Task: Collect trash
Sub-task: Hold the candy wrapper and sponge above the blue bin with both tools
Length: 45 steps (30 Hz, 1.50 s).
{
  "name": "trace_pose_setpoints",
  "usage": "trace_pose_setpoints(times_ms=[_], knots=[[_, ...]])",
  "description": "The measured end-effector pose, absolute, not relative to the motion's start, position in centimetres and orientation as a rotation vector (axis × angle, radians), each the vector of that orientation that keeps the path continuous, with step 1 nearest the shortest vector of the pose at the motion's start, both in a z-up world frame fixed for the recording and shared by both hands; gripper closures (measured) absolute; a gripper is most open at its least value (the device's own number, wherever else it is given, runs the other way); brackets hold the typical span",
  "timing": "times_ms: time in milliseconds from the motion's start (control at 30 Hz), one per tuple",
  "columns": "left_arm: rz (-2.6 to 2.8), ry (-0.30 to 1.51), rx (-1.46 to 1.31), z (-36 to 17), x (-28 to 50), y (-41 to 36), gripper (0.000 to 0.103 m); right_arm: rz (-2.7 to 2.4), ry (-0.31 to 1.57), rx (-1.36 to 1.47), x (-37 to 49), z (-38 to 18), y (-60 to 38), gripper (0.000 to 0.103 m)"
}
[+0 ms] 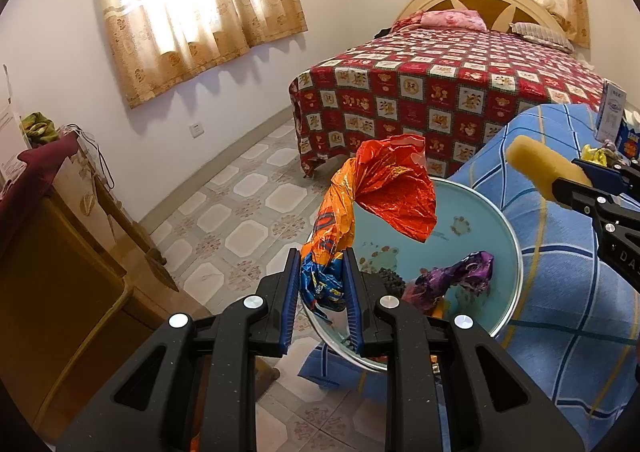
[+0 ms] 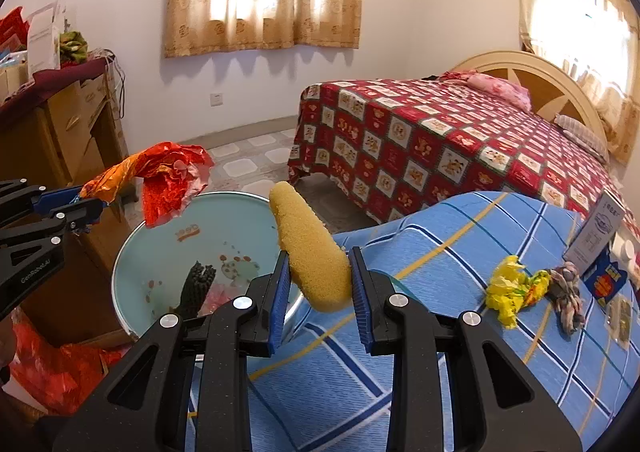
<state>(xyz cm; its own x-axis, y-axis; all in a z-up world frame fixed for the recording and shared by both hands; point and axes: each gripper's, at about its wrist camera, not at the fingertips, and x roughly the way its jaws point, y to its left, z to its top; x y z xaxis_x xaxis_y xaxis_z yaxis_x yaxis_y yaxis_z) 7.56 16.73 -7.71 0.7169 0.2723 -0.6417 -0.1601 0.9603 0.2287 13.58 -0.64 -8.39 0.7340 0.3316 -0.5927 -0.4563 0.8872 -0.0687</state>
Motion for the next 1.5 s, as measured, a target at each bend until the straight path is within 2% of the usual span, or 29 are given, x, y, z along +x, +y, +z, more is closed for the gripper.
trace_pose_setpoints(times_ms=[1500], knots=[[0.279, 0.741, 0.129, -7.9, 7.4, 18.7, 0.082, 0.49, 0.607, -0.256, 13.9, -8.3, 2.2, 0.073]])
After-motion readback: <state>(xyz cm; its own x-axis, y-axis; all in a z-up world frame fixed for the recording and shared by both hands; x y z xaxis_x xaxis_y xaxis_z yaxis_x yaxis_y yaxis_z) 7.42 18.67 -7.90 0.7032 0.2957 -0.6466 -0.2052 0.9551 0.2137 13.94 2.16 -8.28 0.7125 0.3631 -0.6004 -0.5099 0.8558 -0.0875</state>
